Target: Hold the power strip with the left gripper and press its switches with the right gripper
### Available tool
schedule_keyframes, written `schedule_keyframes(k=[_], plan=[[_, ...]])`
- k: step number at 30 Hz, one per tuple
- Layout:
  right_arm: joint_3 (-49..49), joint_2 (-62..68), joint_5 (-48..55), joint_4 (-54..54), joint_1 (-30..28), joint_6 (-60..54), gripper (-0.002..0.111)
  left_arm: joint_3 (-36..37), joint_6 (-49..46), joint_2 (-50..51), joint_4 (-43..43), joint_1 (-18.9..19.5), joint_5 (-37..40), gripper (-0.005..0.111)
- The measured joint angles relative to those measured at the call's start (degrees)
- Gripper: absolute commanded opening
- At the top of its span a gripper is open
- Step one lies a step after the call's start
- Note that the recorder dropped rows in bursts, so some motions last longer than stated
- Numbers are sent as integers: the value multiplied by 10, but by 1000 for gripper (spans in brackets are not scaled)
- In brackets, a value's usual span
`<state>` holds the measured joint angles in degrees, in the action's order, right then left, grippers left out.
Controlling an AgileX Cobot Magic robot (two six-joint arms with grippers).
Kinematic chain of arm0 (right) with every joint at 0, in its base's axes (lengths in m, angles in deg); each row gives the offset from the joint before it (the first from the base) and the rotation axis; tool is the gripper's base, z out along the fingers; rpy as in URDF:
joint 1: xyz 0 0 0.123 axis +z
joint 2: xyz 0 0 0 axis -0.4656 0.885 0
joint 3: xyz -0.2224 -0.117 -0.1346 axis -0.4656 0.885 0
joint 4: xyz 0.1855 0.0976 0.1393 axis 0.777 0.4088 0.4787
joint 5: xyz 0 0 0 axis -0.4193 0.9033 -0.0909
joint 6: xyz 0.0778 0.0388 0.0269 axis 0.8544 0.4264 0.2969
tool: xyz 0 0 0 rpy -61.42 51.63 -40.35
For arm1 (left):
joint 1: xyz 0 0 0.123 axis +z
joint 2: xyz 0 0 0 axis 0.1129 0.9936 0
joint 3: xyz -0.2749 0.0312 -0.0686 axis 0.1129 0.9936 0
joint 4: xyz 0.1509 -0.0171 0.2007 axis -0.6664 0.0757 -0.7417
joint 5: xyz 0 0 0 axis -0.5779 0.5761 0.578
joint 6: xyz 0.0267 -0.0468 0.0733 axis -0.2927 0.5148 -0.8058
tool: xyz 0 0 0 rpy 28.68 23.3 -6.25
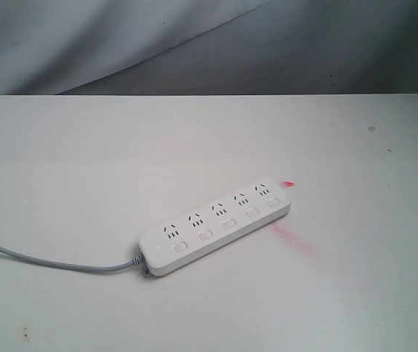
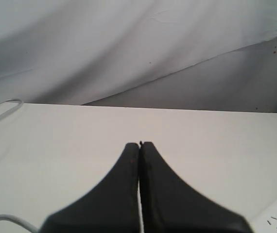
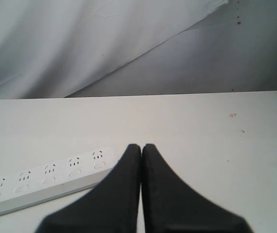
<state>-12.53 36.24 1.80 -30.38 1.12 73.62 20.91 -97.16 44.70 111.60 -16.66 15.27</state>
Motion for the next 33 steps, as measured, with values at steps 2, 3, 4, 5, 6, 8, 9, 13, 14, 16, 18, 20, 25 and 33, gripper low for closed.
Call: schedule_keyframes(k=[2,3,4,5,6,8,9,13,14,16,18,20,25,33], plan=[[0,0,0,0,0,0,0,0,-1,-9,-1,15,-4,0],[0,0,0,0,0,0,0,0,-5,-18,-1,27,-4,0],[0,0,0,0,0,0,0,0,-9,-28,-2,37,-4,0],[0,0,0,0,0,0,0,0,-15,-40,-2,51,-4,0],[0,0,0,0,0,0,0,0,-23,-52,-2,65,-3,0],[0,0,0,0,0,0,0,0,-46,-75,-2,91,9,0],[0,0,0,0,0,0,0,0,-62,-88,-2,101,19,0],[0,0,0,0,0,0,0,0,-123,-135,-2,119,75,0],[0,0,0,0,0,0,0,0,-133,-147,-2,121,91,0],[0,0,0,0,0,0,0,0,-141,-164,-2,126,116,0],[0,0,0,0,0,0,0,0,-145,-180,-2,134,147,0],[0,0,0,0,0,0,0,0,-149,-197,-2,144,178,0],[0,0,0,0,0,0,0,0,-151,-225,-4,156,235,0],[0,0,0,0,0,0,0,0,-151,-227,-4,158,257,0]])
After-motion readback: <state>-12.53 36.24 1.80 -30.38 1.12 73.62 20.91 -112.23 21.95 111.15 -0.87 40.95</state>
